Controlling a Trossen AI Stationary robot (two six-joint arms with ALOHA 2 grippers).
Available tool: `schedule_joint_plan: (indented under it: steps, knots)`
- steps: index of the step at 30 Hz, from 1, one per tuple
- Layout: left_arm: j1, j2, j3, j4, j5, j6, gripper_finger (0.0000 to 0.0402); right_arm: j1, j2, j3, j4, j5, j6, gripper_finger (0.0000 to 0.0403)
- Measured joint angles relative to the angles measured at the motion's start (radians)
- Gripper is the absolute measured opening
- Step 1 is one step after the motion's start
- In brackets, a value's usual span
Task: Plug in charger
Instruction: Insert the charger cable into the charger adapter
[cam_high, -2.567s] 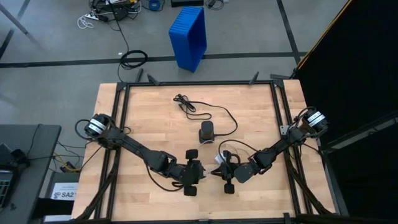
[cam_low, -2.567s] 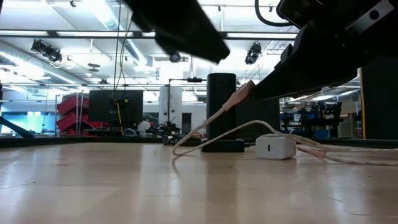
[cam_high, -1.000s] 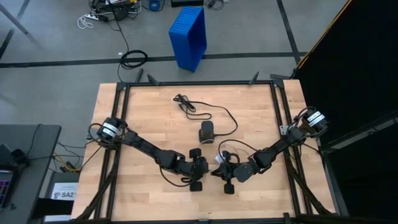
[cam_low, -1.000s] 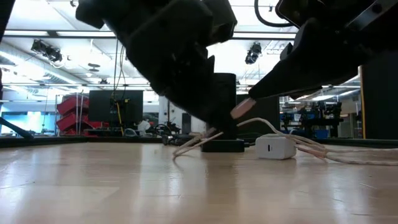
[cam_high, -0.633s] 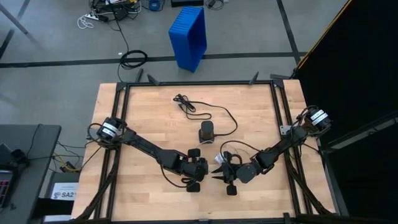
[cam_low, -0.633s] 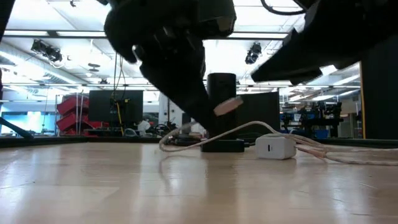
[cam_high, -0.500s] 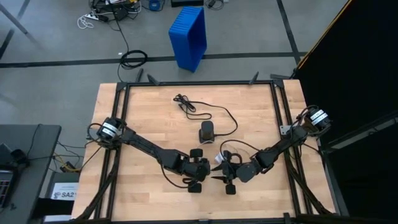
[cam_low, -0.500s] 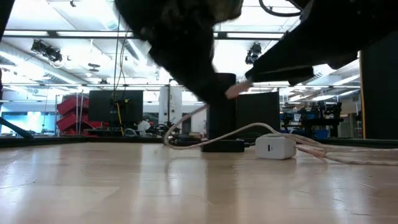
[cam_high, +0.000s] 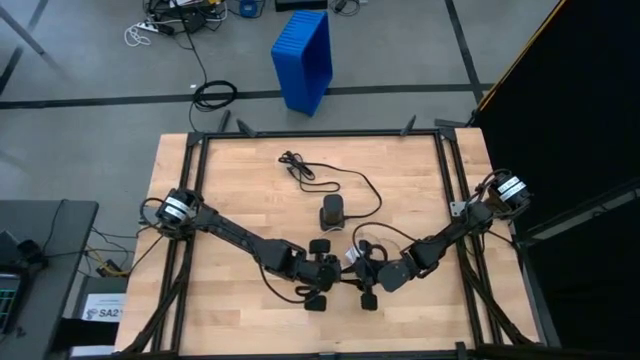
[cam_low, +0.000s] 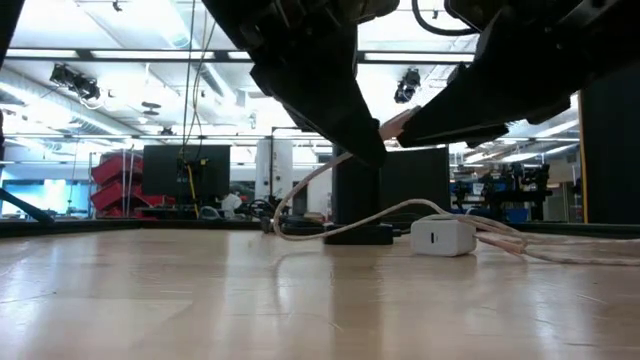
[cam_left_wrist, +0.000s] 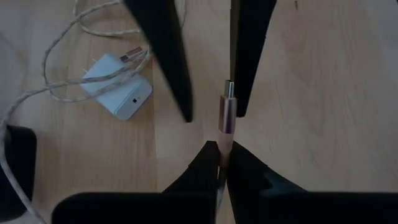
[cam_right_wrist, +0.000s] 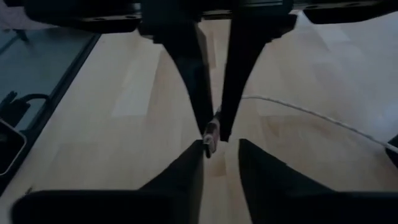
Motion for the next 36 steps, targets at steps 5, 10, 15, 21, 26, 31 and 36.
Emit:
schedule_joint_plan:
  steps: [5,10,15,21,26,31,36]
  knots:
    - [0.0,0.0,0.0,0.005,0.001,0.001,0.0,-0.003,0.0,0.0,0.005,-0.046,0.0,0.0022]
    - [0.0,0.0,0.0,0.017,0.003,0.004,0.0,-0.003,0.0,0.0,0.026,-0.065,-0.001,0.0045]
    - [0.0,0.0,0.0,0.017,0.003,0.005,0.0,-0.003,0.0,0.0,0.036,-0.069,-0.001,0.0083]
    - [0.0,0.0,0.0,0.017,0.003,0.005,0.0,-0.003,0.0,0.0,0.043,-0.068,0.002,0.0097]
    - [0.0,0.0,0.0,0.016,0.003,0.005,0.0,-0.005,0.0,0.0,0.044,-0.067,0.002,0.0073]
    - [0.0,0.0,0.0,0.015,0.003,0.005,0.0,-0.005,0.001,0.0,0.044,-0.065,-0.003,0.0014]
    - [0.0,0.0,-0.001,0.014,0.003,0.005,0.0,-0.005,0.001,0.0,0.043,-0.051,-0.018,0.0004]
